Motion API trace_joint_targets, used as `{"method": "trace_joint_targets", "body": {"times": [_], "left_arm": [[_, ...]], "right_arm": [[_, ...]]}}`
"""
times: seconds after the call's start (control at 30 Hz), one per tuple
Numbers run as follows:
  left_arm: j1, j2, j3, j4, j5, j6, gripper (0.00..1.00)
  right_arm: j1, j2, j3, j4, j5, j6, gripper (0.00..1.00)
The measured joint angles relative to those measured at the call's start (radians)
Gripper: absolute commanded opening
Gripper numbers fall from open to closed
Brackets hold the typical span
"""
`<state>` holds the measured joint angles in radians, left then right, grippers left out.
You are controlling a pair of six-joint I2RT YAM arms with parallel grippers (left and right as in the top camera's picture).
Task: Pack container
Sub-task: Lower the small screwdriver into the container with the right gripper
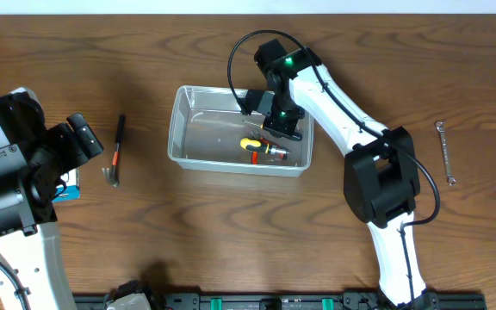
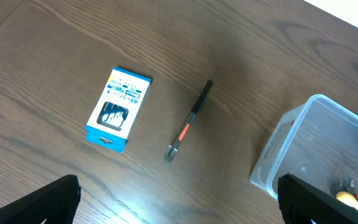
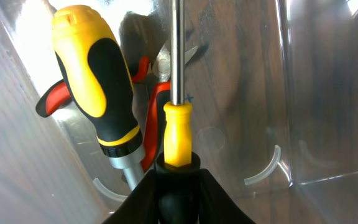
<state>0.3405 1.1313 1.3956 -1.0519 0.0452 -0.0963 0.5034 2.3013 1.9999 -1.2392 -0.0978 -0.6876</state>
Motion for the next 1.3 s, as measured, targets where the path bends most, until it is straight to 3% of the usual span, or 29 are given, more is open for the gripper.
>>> {"method": "trace_joint_targets", "body": {"times": [0.37,0.6,1.3], "left_arm": [[0.000,0.000,0.000,0.000,0.000,0.000,0.98],[0.000,0.000,0.000,-0.001,0.000,0.000,0.98],[0.000,0.000,0.000,-0.001,0.000,0.000,0.98]], "right_arm": [[-0.002,0.016,0.000,0.072,0.000,-0.003,0.30],[-0.002,0.024,0.000,0.046,0.009,-0.010,0.01],[-0.073,0.024,0.000,-0.063,0.043,0.016,0.01]]}}
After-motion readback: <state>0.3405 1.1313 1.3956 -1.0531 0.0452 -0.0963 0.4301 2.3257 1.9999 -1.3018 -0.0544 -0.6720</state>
